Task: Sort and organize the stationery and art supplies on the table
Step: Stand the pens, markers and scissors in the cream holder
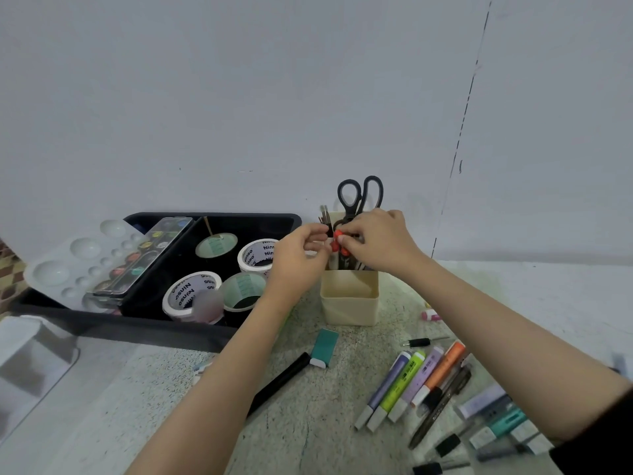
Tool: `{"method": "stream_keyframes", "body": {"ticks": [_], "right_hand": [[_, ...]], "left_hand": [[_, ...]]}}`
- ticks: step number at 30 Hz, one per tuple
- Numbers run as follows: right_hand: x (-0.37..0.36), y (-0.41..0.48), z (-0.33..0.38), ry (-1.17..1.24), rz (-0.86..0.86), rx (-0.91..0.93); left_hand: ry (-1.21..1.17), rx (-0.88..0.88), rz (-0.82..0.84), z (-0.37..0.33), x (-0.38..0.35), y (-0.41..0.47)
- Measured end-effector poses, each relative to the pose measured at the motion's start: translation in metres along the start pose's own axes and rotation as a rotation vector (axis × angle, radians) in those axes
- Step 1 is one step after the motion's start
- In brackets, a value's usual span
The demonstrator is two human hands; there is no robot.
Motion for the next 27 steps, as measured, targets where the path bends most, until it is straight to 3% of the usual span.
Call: {"method": "stream_keyframes", "body": {"ticks": [6, 11, 22, 27], "right_hand": [[0.009, -0.01, -0.004, 0.172, 0.006, 0.0], [0.012, -0.023, -0.016, 0.308, 0.121, -0.052], [0.003, -0.035, -0.025, 0.349, 0.117, -0.044], [-0.004, -0.049, -0.019, 0.319, 0.147, -0.014]], "left_hand": [[0.038, -0.099, 0.073, -0.004, -0.005, 0.003], [0.03, -0.116, 0.118, -0.002, -0.008, 0.003], [-0.008, -0.1, 0.205, 0.002, -0.012, 0.003], [0.108, -0.128, 0.271, 0.003, -0.019, 0.001]]}}
Point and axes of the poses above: each hand's wrist, its own y-axis towards the middle knuckle, its own x-axis out of the back of the hand, z = x × y, the point moved 4 cm from there along y, towards the middle knuckle, and after that the axes turned 6 degrees about y, right-handed, at the moved point
